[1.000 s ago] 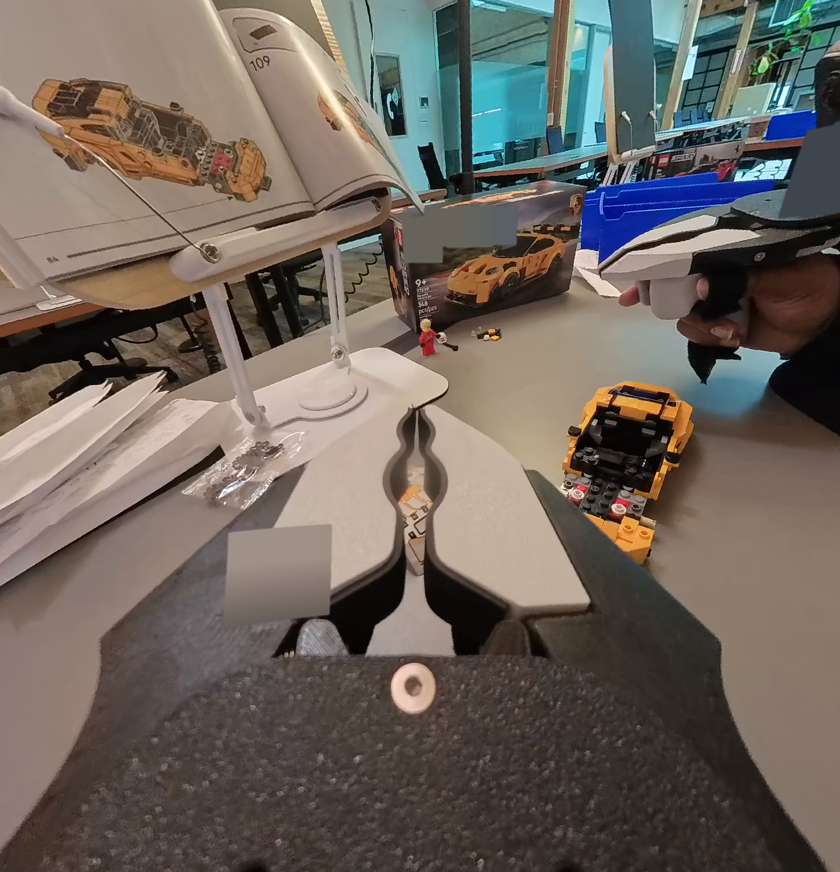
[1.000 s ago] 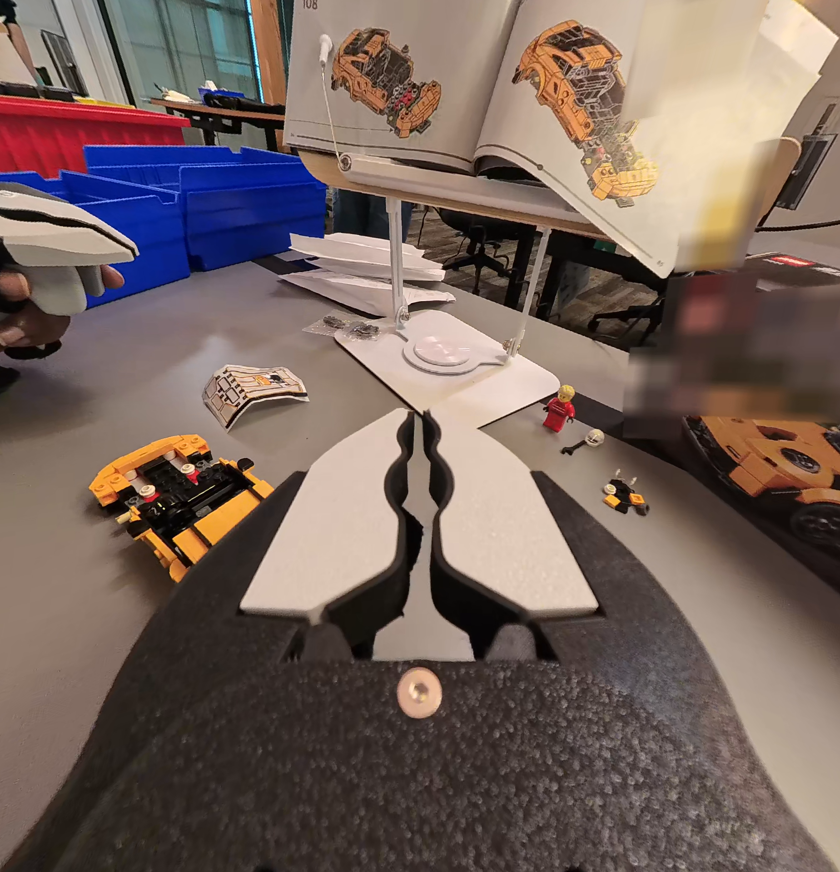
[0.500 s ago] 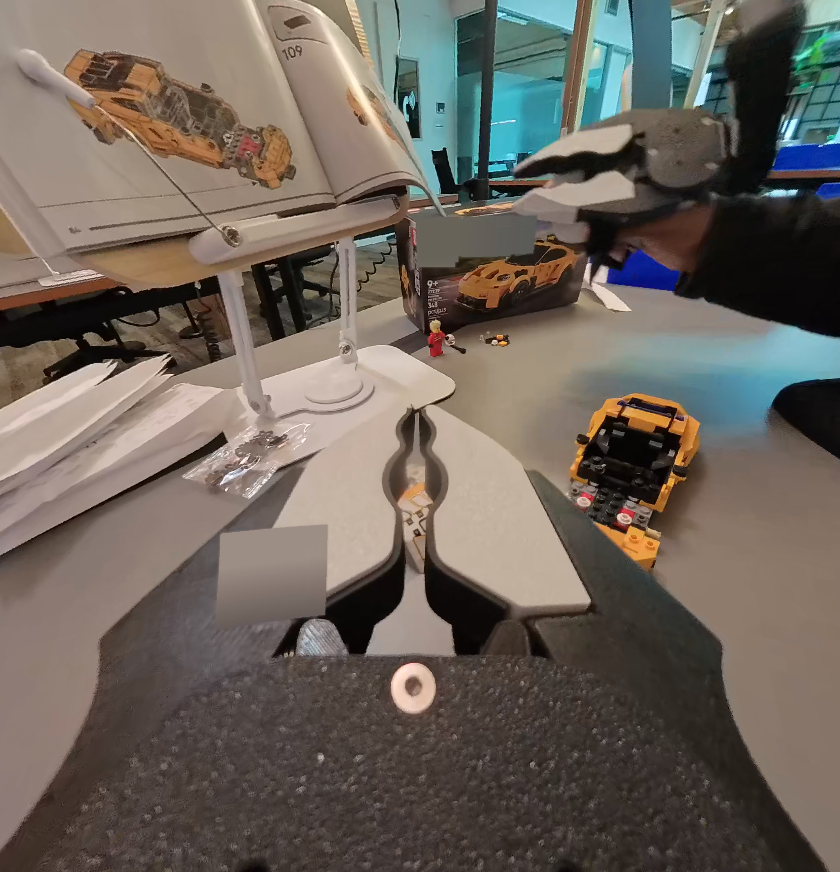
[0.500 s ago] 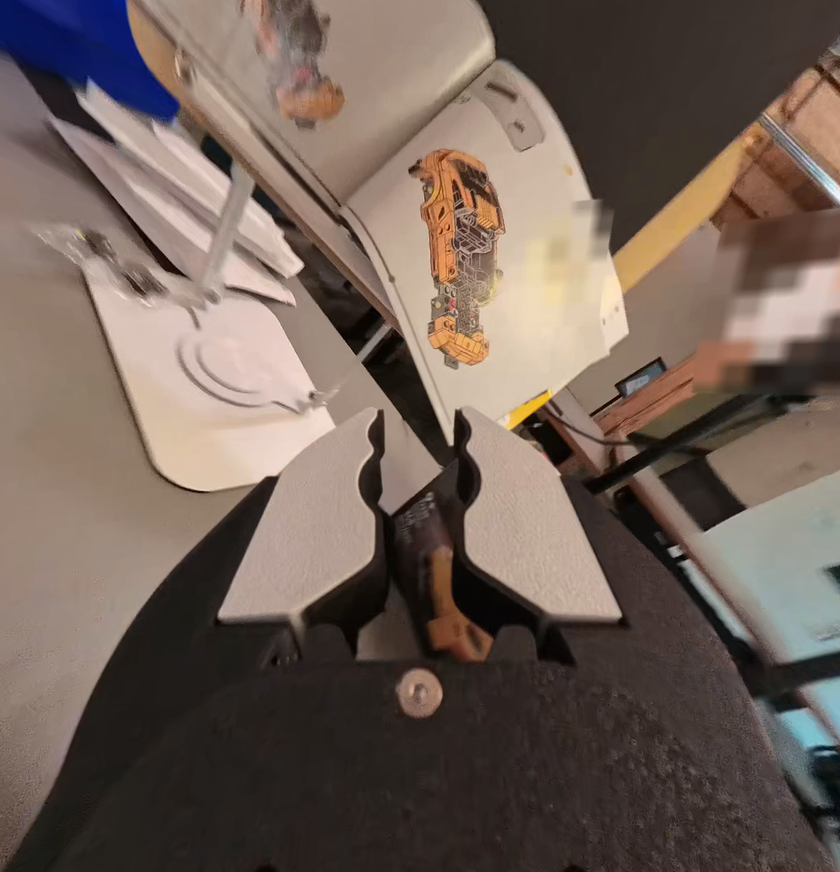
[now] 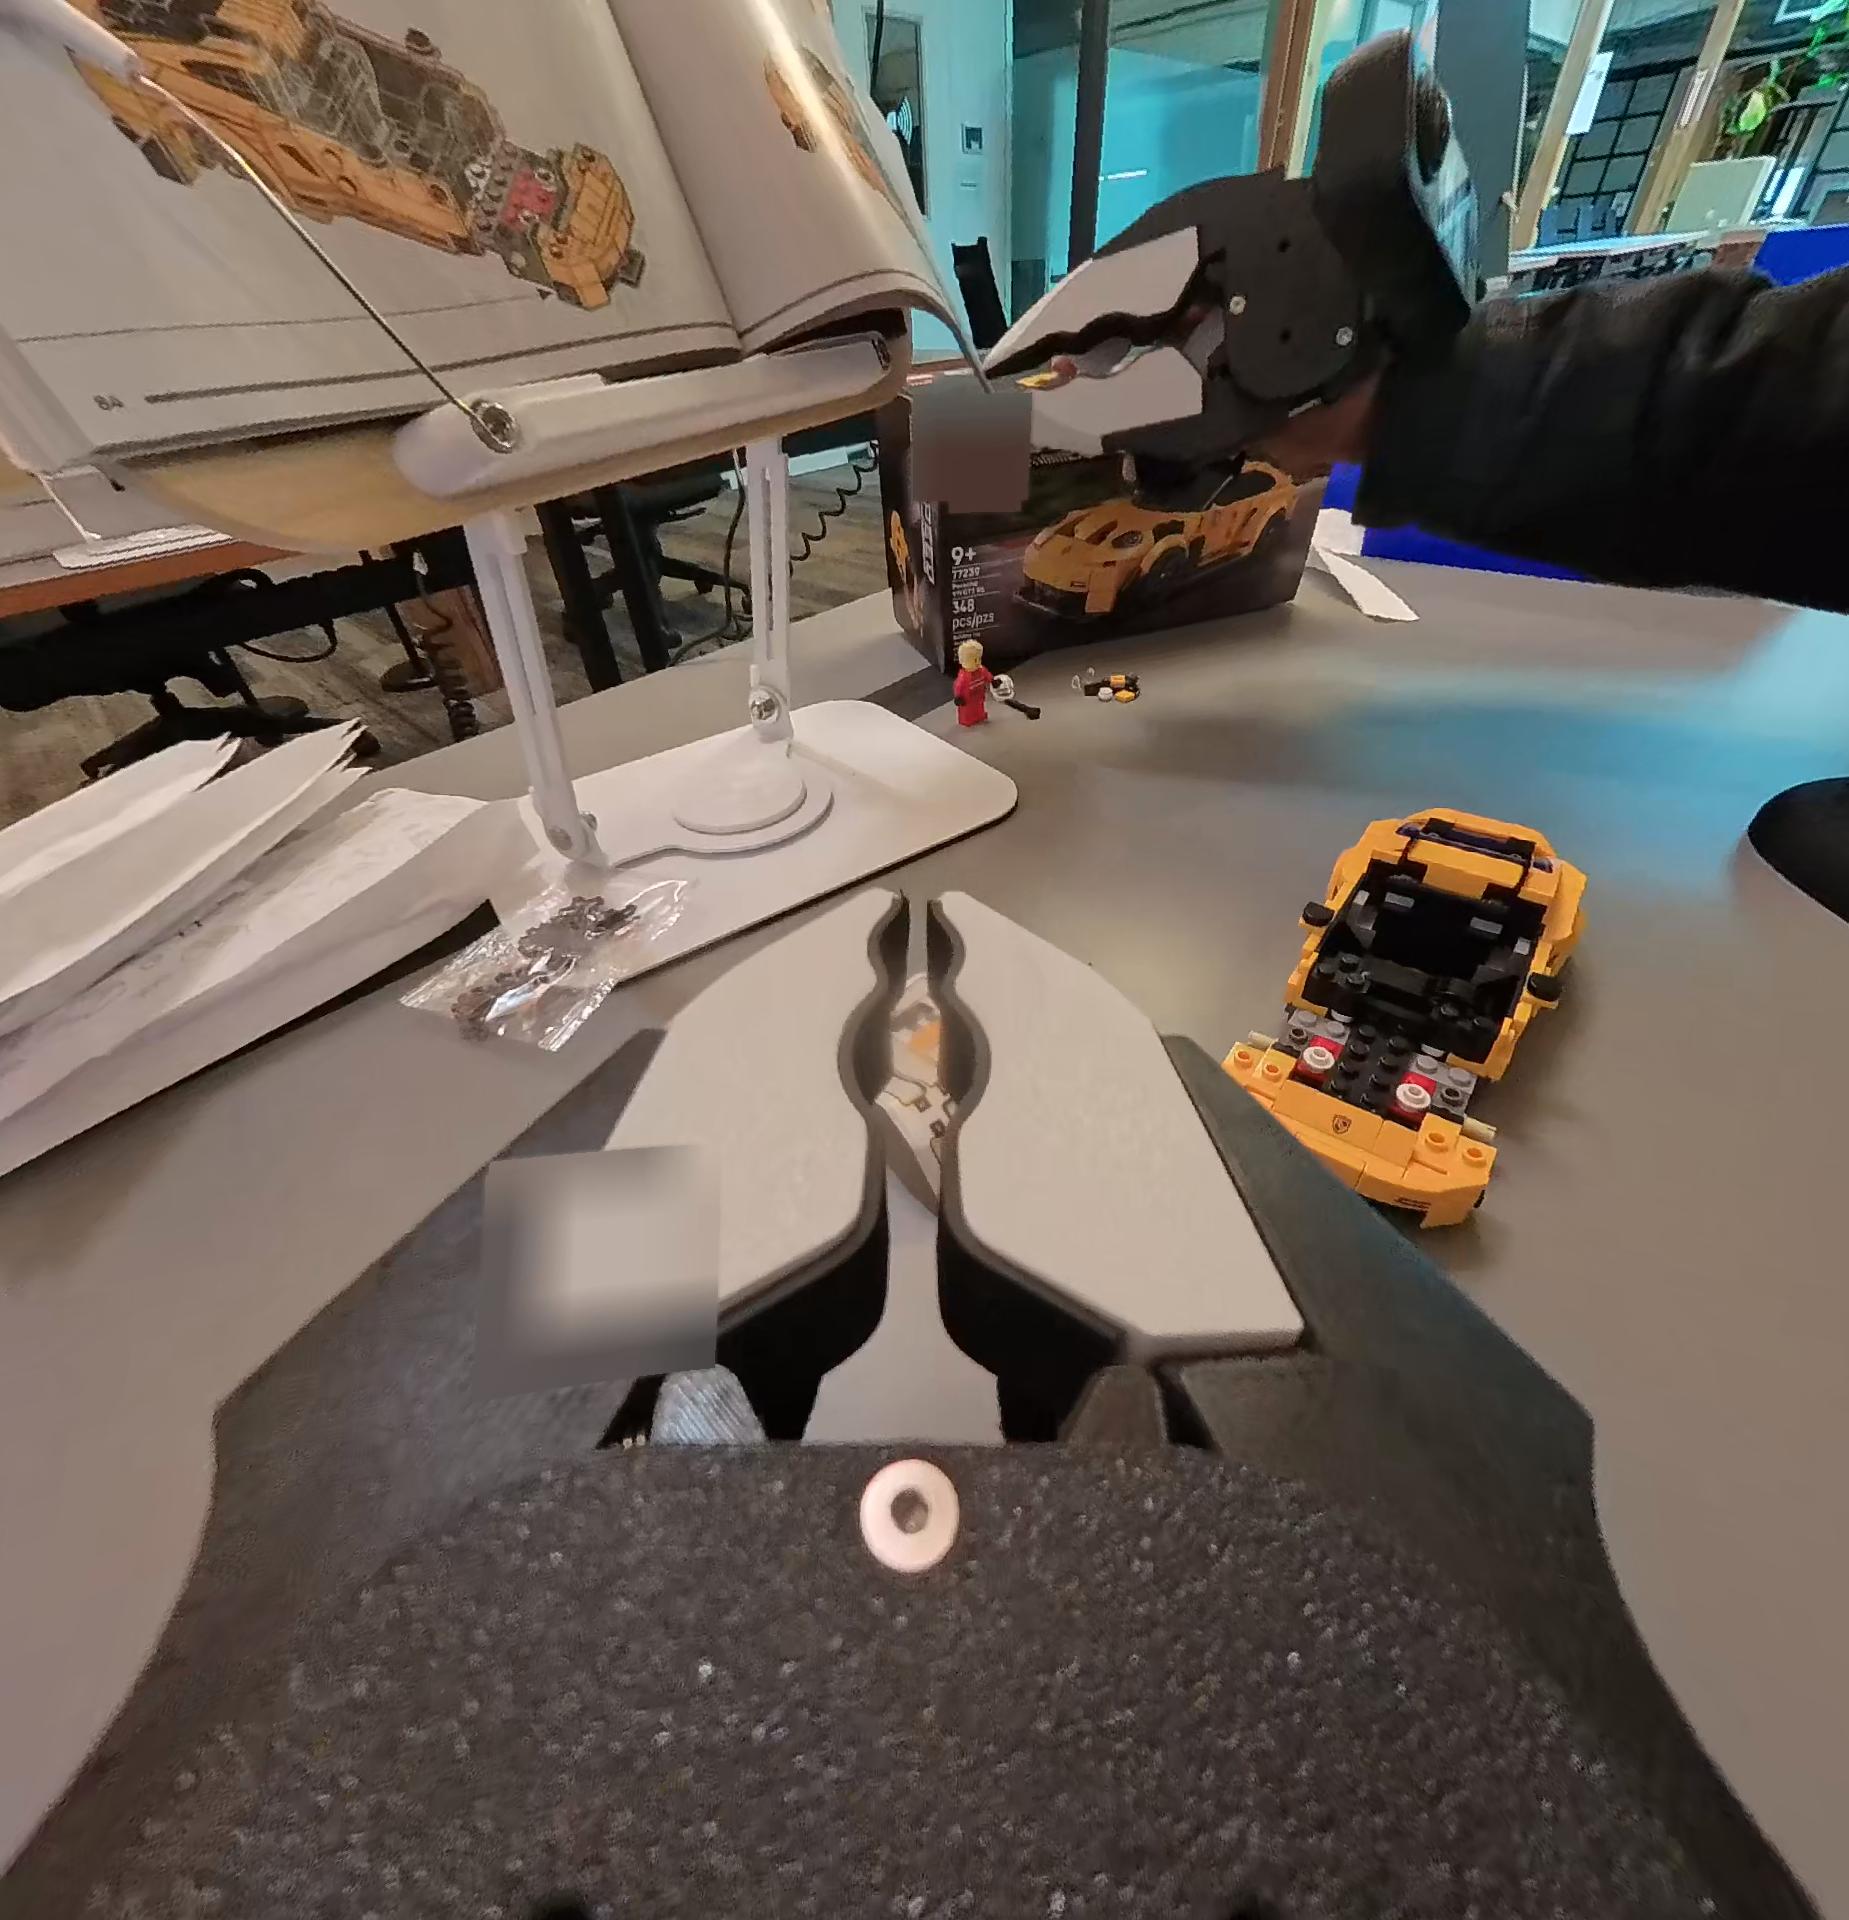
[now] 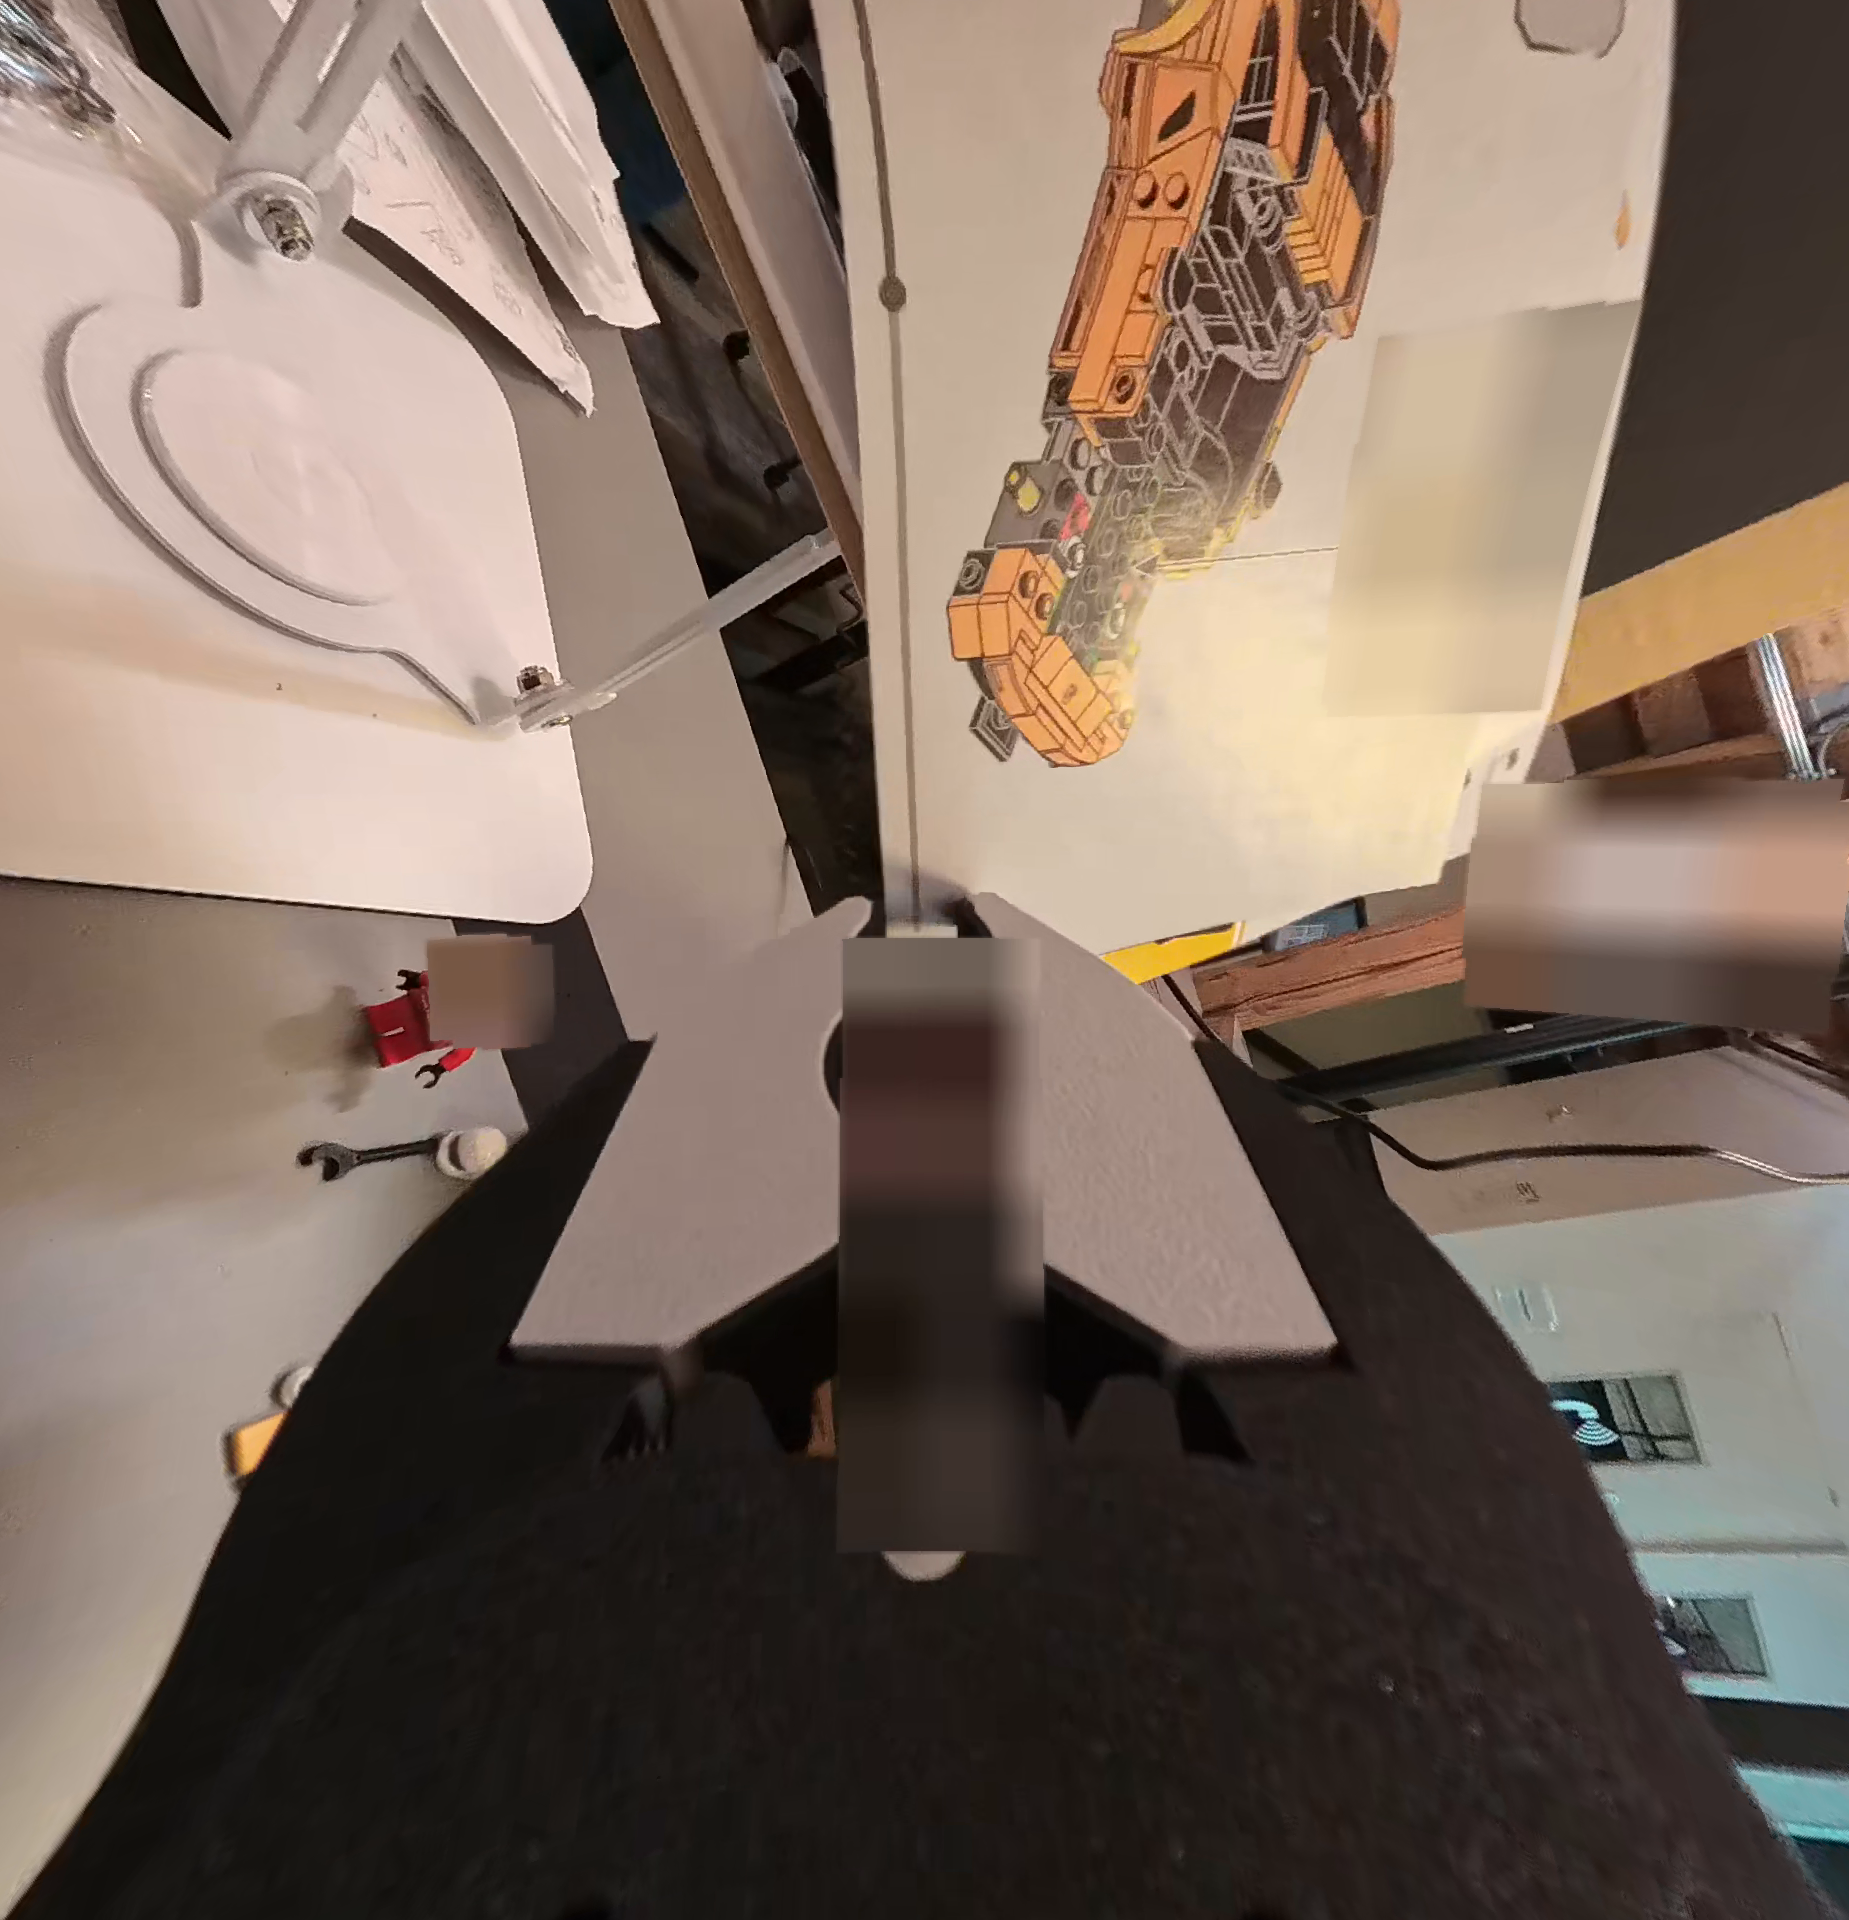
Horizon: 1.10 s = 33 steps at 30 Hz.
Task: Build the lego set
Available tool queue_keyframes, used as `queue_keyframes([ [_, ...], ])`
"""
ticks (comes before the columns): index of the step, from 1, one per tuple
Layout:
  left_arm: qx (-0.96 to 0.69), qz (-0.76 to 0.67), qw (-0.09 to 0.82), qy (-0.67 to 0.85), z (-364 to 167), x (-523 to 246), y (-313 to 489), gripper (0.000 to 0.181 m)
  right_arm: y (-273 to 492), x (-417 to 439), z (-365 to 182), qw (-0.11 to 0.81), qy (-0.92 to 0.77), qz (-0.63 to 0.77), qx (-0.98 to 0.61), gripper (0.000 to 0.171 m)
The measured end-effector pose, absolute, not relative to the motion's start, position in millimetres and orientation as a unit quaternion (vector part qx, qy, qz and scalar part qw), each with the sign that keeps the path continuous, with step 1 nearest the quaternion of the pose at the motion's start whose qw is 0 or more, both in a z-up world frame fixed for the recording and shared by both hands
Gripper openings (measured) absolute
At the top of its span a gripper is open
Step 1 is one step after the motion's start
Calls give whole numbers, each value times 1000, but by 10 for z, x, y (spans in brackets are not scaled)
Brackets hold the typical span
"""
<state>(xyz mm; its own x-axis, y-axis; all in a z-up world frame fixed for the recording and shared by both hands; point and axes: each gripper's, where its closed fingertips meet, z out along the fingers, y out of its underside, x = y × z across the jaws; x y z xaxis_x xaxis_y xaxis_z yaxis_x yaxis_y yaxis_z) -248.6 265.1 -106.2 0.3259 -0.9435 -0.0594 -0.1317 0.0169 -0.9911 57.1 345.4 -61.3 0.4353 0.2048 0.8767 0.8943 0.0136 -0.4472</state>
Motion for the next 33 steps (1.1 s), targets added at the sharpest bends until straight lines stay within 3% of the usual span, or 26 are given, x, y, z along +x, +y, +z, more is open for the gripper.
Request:
queue_keyframes([
  [13, -600, -365, 541, 462, -1122, -2452, 2632, 4, 3391, 589, -632, 529, -482, -251, -652, 3],
  [33, -600, -370, 531, 470, -1152, -2429, 2604, 5, 3321, 553, -638, 481, -517, -182, -684, 4],
])
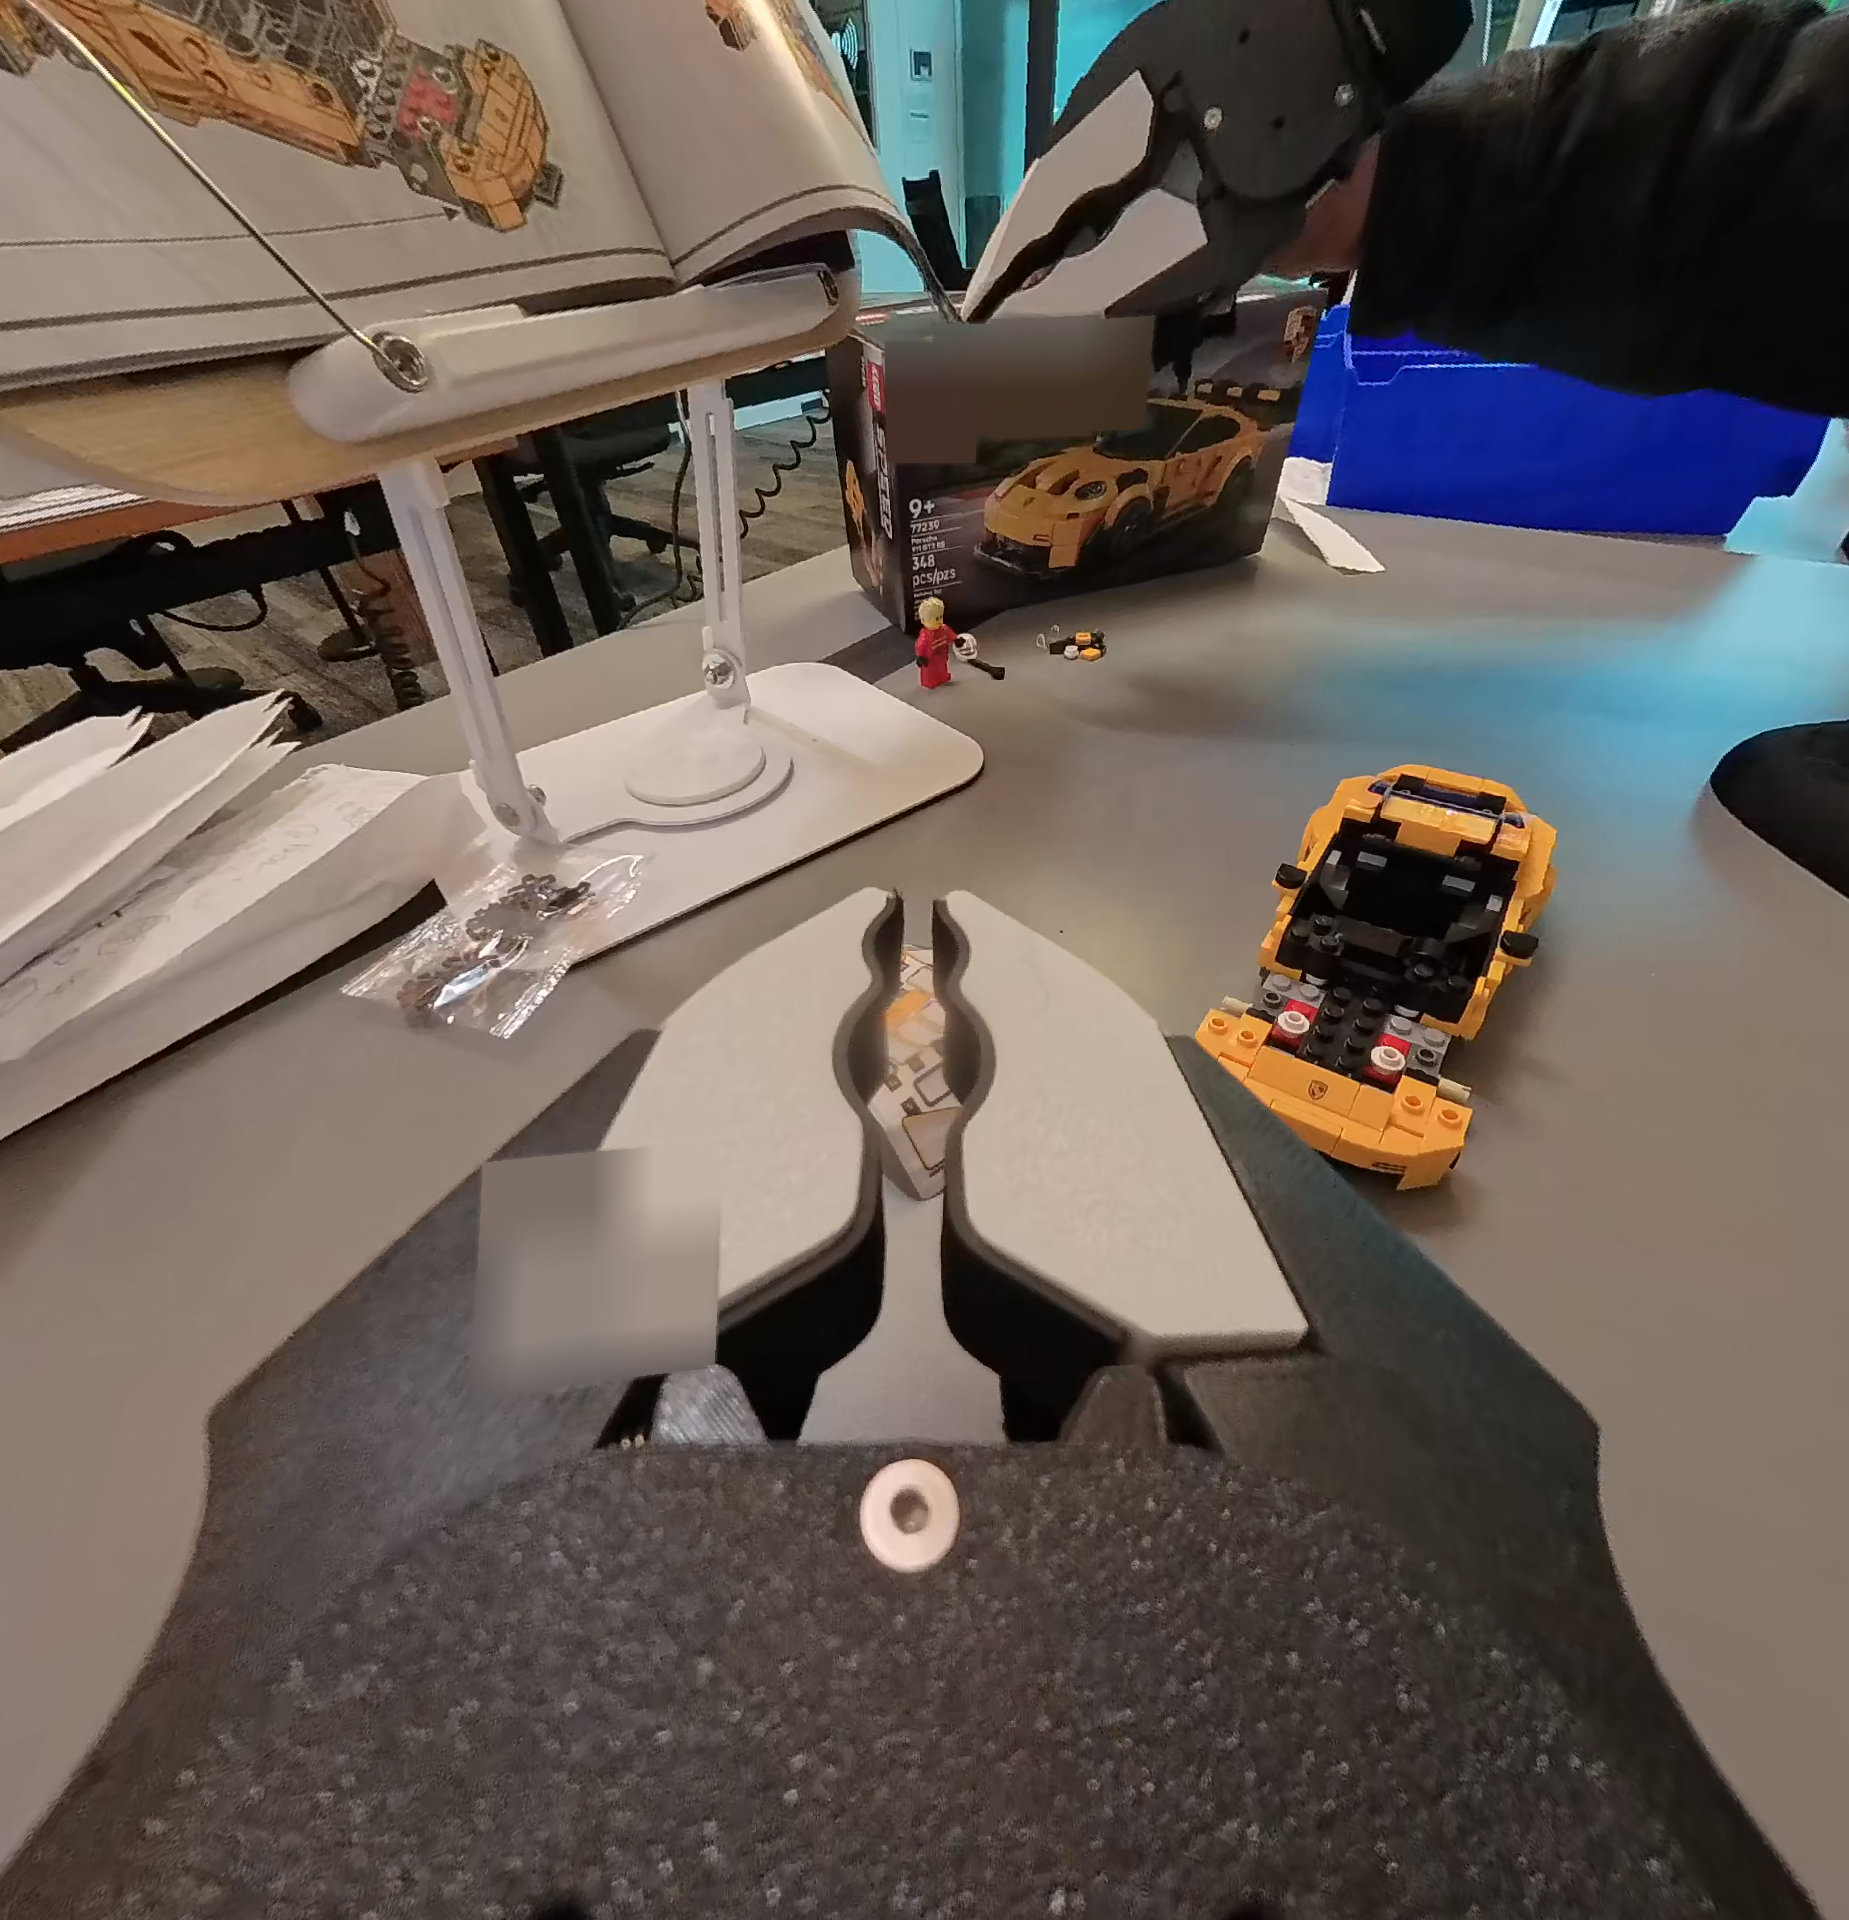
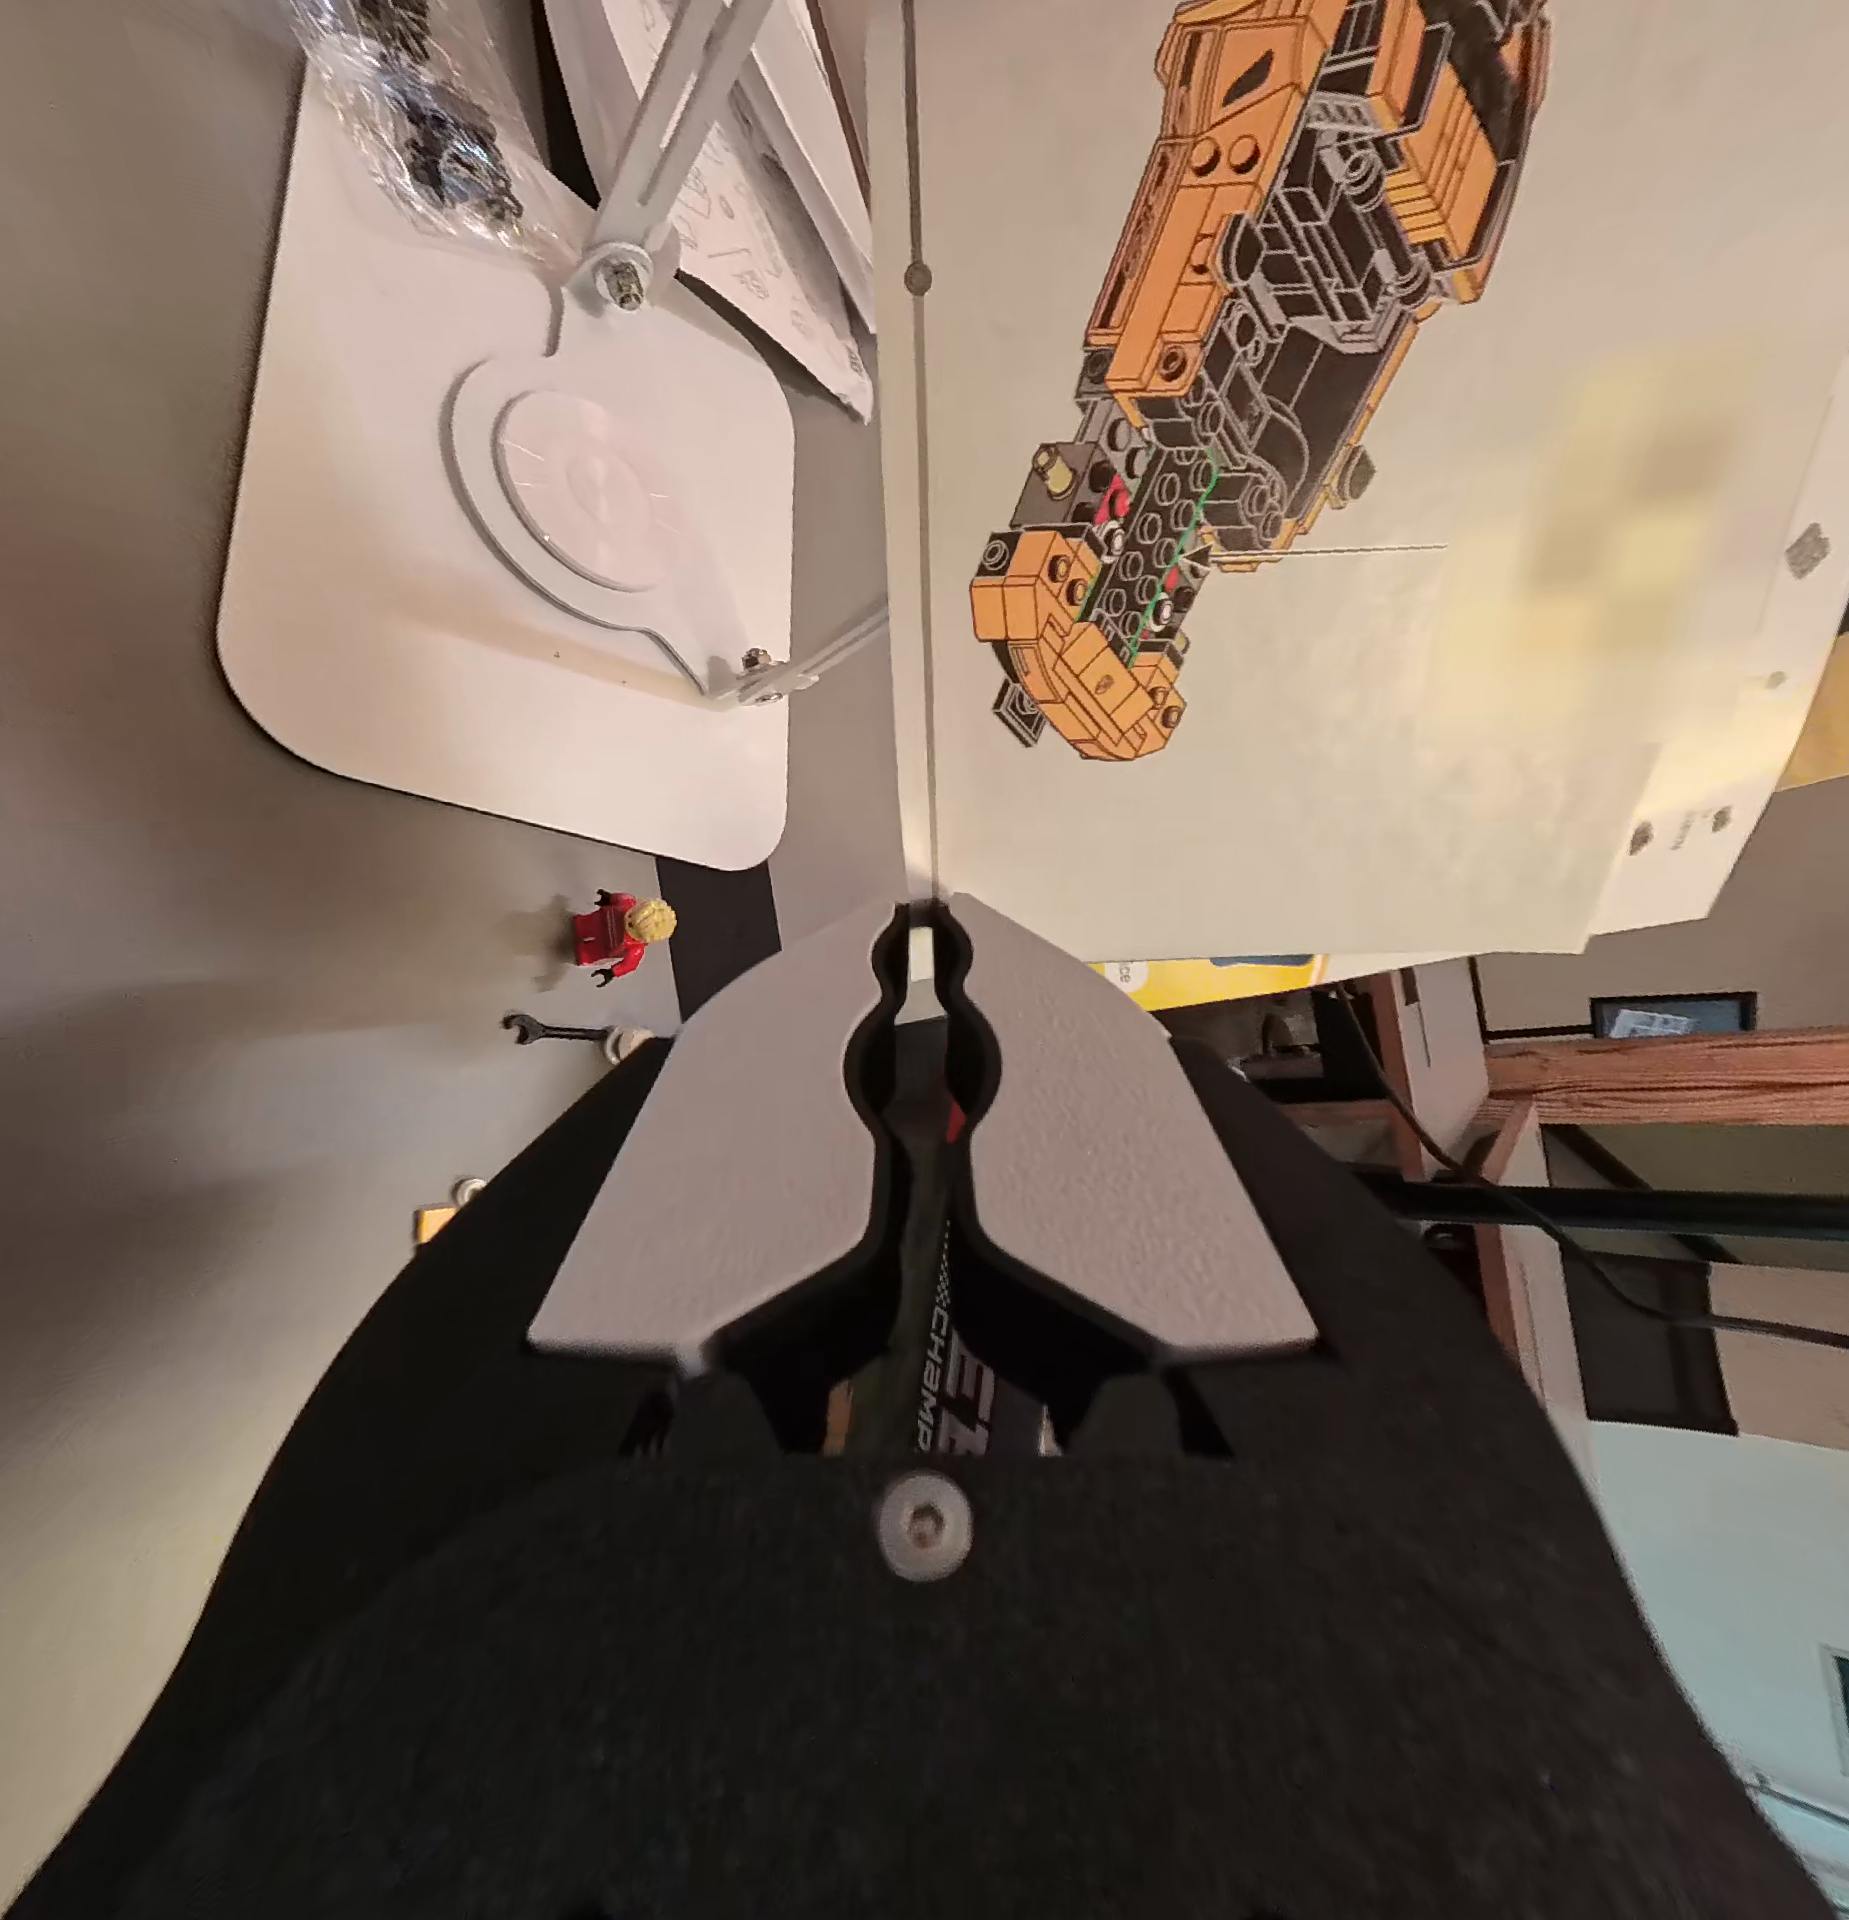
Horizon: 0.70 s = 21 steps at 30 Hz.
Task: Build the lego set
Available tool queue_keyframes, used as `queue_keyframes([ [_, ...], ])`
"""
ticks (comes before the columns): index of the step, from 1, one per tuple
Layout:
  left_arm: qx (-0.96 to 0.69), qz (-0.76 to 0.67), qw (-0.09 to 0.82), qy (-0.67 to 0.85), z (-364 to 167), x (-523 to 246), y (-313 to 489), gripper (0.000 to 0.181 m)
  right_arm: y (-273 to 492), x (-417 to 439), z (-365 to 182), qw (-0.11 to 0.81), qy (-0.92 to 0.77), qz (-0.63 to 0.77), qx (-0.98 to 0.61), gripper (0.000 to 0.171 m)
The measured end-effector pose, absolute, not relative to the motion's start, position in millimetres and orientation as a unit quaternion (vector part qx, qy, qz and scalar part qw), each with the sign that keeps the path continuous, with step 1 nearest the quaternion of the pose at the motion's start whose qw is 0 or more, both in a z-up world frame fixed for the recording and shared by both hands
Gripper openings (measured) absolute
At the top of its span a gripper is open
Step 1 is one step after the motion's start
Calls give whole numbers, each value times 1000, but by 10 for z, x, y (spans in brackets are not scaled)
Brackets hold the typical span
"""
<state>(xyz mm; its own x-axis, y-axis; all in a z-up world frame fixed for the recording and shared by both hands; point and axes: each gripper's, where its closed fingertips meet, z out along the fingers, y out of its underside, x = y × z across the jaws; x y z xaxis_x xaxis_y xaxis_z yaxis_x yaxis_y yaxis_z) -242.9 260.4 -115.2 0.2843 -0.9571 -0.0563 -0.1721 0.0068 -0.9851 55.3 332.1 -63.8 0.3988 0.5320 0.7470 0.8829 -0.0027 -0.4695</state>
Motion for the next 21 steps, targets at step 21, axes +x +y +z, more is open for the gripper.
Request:
queue_keyframes([
  [21, -601, -373, 520, 479, -1184, -2413, 2576, 6, 3310, 545, -631, 458, -526, -150, -701, 6],
])
